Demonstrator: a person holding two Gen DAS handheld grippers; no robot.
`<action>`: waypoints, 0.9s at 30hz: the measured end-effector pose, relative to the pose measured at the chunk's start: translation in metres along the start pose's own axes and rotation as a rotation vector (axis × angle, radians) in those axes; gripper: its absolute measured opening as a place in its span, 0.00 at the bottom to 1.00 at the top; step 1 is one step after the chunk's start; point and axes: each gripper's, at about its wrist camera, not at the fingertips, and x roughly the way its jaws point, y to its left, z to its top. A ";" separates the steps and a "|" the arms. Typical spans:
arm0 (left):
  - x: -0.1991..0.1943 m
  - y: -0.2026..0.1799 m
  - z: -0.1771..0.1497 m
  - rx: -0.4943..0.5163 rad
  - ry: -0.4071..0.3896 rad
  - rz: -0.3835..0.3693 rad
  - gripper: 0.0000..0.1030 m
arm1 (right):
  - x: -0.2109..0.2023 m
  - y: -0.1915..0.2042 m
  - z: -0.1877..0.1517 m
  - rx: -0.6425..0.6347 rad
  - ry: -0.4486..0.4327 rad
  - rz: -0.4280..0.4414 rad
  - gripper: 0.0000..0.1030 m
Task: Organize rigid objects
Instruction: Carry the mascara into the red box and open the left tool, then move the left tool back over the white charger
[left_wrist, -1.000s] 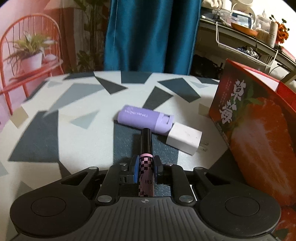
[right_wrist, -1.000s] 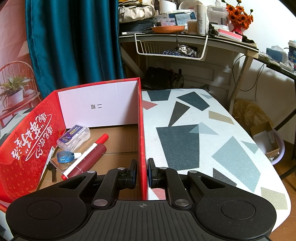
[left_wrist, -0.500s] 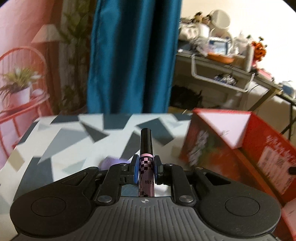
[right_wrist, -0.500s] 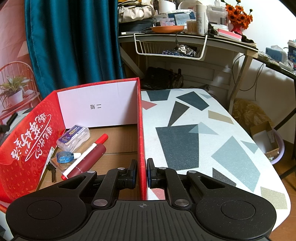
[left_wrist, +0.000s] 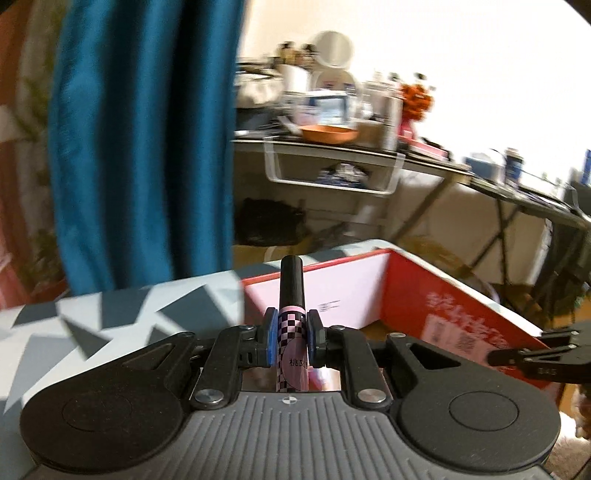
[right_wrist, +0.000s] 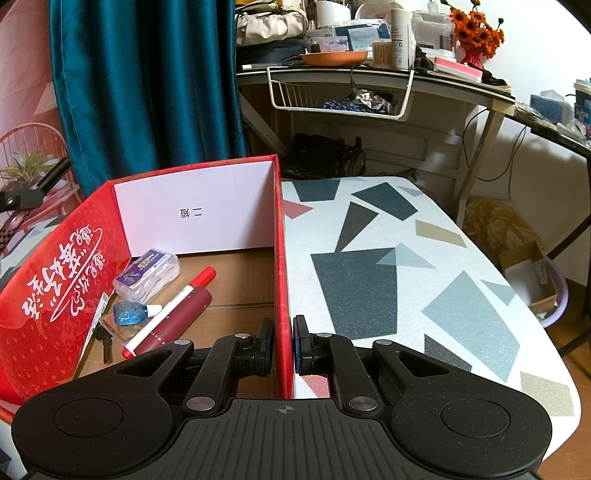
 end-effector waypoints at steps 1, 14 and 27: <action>0.003 -0.008 0.000 0.028 -0.003 -0.009 0.16 | 0.000 0.000 0.000 0.000 0.000 0.000 0.10; 0.057 -0.046 -0.018 0.220 0.107 -0.083 0.16 | 0.000 0.000 0.000 0.003 -0.002 0.004 0.10; 0.053 -0.025 -0.017 0.125 0.105 -0.100 0.32 | 0.001 0.000 0.001 0.007 -0.002 0.009 0.11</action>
